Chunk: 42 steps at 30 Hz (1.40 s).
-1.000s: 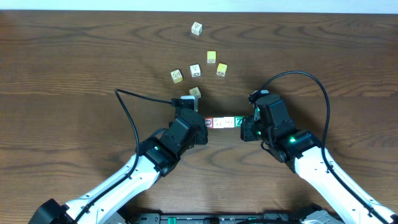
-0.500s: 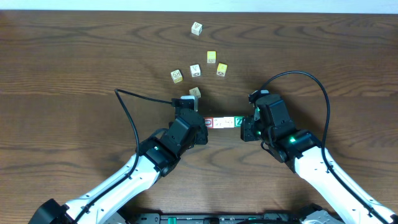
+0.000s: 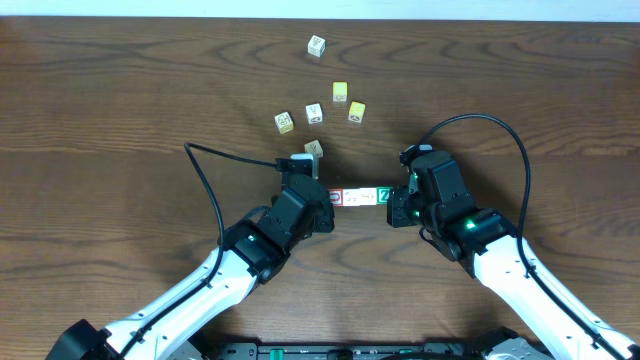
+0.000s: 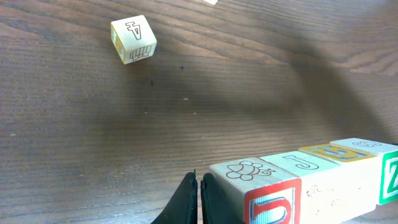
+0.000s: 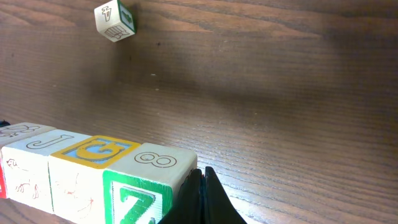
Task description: Lift 4 blocks
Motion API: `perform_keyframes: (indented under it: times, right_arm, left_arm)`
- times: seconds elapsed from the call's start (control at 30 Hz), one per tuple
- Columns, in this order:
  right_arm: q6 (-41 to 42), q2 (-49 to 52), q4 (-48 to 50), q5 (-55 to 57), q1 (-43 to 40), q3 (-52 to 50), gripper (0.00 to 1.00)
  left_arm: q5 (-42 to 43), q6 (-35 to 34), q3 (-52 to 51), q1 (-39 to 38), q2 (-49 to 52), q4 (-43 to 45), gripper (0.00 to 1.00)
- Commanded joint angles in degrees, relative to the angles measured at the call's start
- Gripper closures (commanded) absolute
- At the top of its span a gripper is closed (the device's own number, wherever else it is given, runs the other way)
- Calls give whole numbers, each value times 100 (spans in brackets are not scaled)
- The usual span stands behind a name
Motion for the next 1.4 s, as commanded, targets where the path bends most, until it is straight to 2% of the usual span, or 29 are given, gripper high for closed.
perform_keyframes:
  times: [0.0, 1.37]
  right_arm:
    - [-72, -122, 155, -1659, 468, 284, 99]
    - [-94, -122, -39, -1659, 470, 479, 99]
  left_arm:
    - [1132, 11, 431, -260, -79, 286, 93]
    - [1128, 33, 435, -260, -407, 275, 93]
